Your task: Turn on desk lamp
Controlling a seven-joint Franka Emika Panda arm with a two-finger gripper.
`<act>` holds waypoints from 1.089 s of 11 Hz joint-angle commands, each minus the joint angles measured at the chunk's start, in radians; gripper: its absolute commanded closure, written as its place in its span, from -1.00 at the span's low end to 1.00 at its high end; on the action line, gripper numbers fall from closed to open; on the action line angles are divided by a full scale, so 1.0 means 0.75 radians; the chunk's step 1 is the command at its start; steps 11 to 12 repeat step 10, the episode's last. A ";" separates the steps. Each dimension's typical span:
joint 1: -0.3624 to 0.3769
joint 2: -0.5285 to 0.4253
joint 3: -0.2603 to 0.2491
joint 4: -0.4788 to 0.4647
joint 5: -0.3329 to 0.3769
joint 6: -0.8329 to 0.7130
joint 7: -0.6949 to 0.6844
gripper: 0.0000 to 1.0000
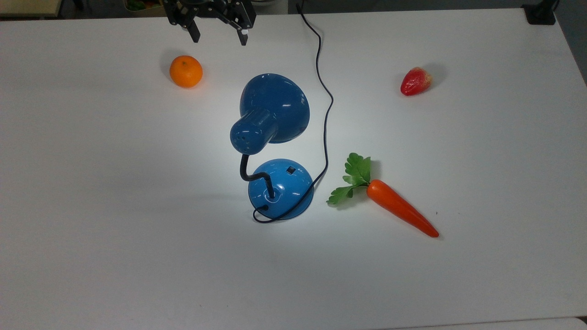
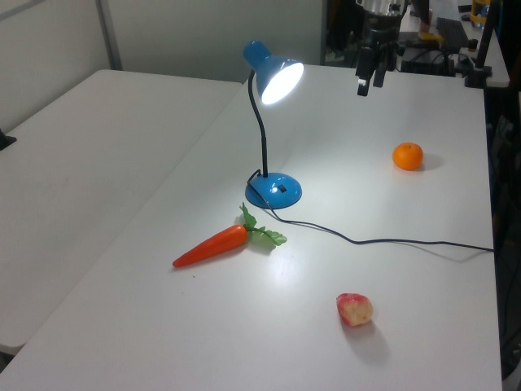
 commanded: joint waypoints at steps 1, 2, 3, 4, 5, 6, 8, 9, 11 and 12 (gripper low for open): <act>-0.018 0.008 -0.003 0.059 -0.116 -0.091 -0.011 -1.00; -0.020 0.008 -0.003 0.065 -0.137 -0.124 -0.010 -1.00; -0.032 0.010 -0.001 0.088 -0.137 -0.144 -0.021 -1.00; -0.034 0.010 -0.005 0.090 -0.137 -0.165 -0.025 -1.00; -0.034 0.010 -0.005 0.090 -0.137 -0.175 -0.019 -1.00; -0.034 0.010 -0.005 0.092 -0.137 -0.185 -0.015 -1.00; -0.036 0.014 -0.005 0.128 -0.137 -0.197 -0.008 -1.00; -0.039 0.018 -0.005 0.137 -0.139 -0.216 -0.008 -1.00; -0.051 0.014 -0.007 0.139 -0.139 -0.216 -0.008 -1.00; -0.051 0.014 -0.007 0.139 -0.139 -0.216 -0.008 -1.00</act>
